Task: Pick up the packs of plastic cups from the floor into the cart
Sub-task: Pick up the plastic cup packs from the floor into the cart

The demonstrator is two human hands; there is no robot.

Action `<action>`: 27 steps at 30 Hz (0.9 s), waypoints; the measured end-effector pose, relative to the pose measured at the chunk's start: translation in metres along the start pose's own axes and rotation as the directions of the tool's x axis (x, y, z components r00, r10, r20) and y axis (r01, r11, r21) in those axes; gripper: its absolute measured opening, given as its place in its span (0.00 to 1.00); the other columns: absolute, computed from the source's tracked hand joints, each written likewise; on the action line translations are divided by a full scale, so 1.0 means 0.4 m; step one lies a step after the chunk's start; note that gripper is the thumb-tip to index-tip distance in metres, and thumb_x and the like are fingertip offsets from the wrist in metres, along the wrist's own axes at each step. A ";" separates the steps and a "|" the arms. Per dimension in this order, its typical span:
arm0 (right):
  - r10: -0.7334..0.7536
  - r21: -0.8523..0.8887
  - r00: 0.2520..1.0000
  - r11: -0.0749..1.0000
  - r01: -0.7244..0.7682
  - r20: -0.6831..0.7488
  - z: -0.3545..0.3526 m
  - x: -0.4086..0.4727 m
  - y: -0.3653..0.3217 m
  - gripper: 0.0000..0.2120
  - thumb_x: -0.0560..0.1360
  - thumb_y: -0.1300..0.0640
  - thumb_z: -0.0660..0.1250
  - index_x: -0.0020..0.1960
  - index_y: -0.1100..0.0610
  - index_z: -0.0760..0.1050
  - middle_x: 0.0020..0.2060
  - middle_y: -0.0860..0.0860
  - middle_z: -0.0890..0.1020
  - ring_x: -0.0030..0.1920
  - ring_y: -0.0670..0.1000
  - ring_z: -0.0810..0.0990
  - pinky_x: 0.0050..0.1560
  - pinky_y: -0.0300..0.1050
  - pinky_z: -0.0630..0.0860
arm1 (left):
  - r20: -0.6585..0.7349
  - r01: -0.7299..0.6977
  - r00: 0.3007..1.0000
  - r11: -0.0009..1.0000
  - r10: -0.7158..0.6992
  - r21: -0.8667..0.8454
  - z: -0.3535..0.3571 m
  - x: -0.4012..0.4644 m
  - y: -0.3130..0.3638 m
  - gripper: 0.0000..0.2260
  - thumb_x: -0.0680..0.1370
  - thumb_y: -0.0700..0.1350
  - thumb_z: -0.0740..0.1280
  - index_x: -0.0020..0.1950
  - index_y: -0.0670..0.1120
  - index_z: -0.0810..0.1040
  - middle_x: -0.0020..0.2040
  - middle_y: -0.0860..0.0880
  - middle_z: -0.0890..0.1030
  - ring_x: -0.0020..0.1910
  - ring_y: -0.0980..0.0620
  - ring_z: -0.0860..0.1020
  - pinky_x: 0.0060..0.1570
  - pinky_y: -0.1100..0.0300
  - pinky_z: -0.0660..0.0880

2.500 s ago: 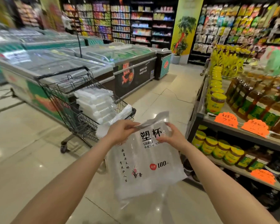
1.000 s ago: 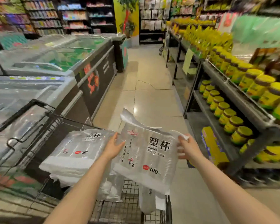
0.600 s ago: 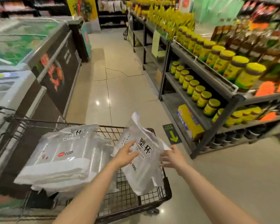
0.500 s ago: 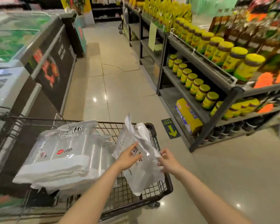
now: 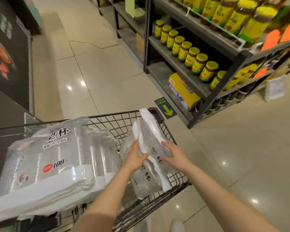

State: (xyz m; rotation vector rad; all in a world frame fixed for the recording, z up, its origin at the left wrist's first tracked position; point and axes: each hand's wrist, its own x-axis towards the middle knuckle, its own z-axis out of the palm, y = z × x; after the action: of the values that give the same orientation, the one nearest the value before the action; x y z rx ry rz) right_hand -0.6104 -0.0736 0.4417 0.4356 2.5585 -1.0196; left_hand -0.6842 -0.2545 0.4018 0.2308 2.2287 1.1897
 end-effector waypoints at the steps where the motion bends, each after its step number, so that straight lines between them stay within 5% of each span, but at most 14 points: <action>1: 0.016 -0.002 1.000 1.000 -0.016 0.015 0.016 0.010 0.010 0.31 0.76 0.53 0.67 0.75 0.51 0.59 0.76 0.50 0.58 0.76 0.50 0.52 0.72 0.40 0.46 | 0.038 -0.018 0.999 1.000 0.019 -0.014 0.005 0.016 -0.009 0.39 0.73 0.55 0.70 0.78 0.54 0.51 0.77 0.51 0.59 0.75 0.49 0.58 0.72 0.43 0.59; 7: 0.018 -0.027 1.000 0.999 -0.018 -0.010 0.023 0.028 0.020 0.25 0.78 0.55 0.65 0.73 0.56 0.64 0.74 0.52 0.63 0.75 0.51 0.58 0.73 0.42 0.51 | 0.124 -0.027 0.992 0.999 0.029 -0.018 -0.011 0.060 -0.015 0.42 0.72 0.55 0.71 0.78 0.54 0.50 0.77 0.51 0.60 0.74 0.50 0.62 0.72 0.45 0.62; 13: 0.072 -0.015 0.993 0.997 -0.073 -0.089 -0.108 -0.032 0.007 0.24 0.78 0.57 0.63 0.73 0.56 0.65 0.72 0.53 0.66 0.72 0.52 0.64 0.71 0.41 0.56 | -0.055 -0.150 0.983 0.931 0.178 0.333 -0.118 0.074 0.152 0.31 0.78 0.52 0.65 0.77 0.44 0.57 0.74 0.44 0.64 0.71 0.45 0.65 0.69 0.50 0.64; 16: 0.097 -0.061 0.982 0.992 -0.108 -0.160 -0.197 -0.098 0.023 0.27 0.76 0.57 0.63 0.74 0.54 0.62 0.74 0.54 0.64 0.73 0.53 0.61 0.72 0.42 0.55 | -0.002 -0.329 0.923 0.791 0.385 0.516 -0.115 0.077 0.294 0.26 0.78 0.54 0.63 0.72 0.46 0.64 0.70 0.46 0.69 0.67 0.47 0.70 0.63 0.50 0.70; 19: 0.098 -0.154 0.953 0.977 -0.146 -0.286 -0.294 -0.182 0.074 0.32 0.72 0.47 0.60 0.75 0.52 0.60 0.74 0.55 0.61 0.74 0.55 0.60 0.73 0.48 0.58 | 0.117 -0.476 0.844 0.629 0.524 0.615 -0.054 0.081 0.433 0.25 0.76 0.56 0.64 0.70 0.48 0.67 0.66 0.48 0.72 0.62 0.47 0.73 0.59 0.50 0.73; 27: 0.195 -0.202 0.754 0.894 -0.400 -0.628 -0.532 -0.483 0.329 0.30 0.76 0.41 0.60 0.75 0.49 0.59 0.75 0.52 0.60 0.75 0.53 0.57 0.74 0.52 0.51 | 0.452 -0.738 0.577 0.197 0.680 0.645 0.286 0.067 0.765 0.27 0.72 0.60 0.63 0.66 0.47 0.70 0.60 0.48 0.74 0.59 0.45 0.74 0.53 0.50 0.73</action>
State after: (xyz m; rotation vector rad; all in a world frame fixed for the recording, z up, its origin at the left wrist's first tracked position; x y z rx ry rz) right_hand -0.4291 0.1384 0.5905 1.1926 2.9651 -0.3450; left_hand -0.6768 0.0150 0.5879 1.8583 2.4720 0.3524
